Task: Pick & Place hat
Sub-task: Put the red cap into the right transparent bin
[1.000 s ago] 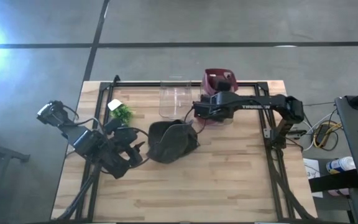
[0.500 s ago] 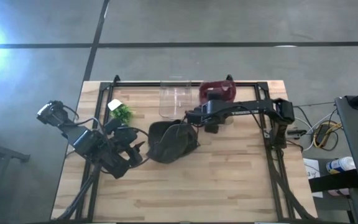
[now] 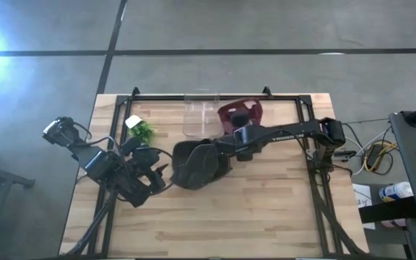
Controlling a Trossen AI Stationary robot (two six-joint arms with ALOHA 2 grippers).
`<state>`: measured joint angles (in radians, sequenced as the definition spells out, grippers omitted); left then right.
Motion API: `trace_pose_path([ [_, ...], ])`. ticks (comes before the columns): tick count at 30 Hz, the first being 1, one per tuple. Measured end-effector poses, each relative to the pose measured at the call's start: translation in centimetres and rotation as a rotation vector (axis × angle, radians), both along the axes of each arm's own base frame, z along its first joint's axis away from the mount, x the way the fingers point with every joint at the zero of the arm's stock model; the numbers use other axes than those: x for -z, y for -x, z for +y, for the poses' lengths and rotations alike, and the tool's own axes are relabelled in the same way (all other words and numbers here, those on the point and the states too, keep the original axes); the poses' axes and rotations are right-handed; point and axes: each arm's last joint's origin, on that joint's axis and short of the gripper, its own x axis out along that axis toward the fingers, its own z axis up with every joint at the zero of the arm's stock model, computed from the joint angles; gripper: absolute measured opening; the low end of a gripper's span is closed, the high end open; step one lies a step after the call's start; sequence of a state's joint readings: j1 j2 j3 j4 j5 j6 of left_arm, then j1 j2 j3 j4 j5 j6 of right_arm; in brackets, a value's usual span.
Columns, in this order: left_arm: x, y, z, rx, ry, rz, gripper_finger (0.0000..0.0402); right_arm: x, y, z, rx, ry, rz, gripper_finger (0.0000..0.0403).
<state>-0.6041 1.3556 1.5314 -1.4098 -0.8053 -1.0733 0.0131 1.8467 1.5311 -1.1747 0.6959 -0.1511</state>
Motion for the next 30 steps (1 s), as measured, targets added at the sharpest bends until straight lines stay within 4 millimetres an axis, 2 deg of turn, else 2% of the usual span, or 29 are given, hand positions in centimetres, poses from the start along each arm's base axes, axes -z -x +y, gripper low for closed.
trace_pose_path([
  [3,0.0,0.0,0.0,-0.001,0.001,-0.001,0.0225,-0.2,0.2,0.5,-0.030,-0.017,0.015,0.0013],
  [8,0.0,-0.1,0.1,-0.012,0.007,-0.007,0.0225,-0.8,1.1,1.3,0.002,-0.164,0.007,0.0025],
  [13,0.0,-0.5,1.0,-0.029,-0.020,0.010,0.0225,-0.8,1.3,1.6,0.011,-0.273,0.009,0.0075],
  [21,-0.1,-1.4,2.6,-0.049,-0.065,0.047,0.0225,-1.1,2.8,1.7,0.025,-0.283,0.145,0.0157],
  [25,-0.2,-2.3,3.3,-0.003,-0.072,0.062,0.0225,-2.7,4.0,2.2,0.011,-0.315,0.128,0.0177],
  [30,0.5,-4.4,5.1,0.118,-0.048,0.062,0.0225,-6.1,6.4,2.5,0.068,-0.373,-0.037,0.0185],
])
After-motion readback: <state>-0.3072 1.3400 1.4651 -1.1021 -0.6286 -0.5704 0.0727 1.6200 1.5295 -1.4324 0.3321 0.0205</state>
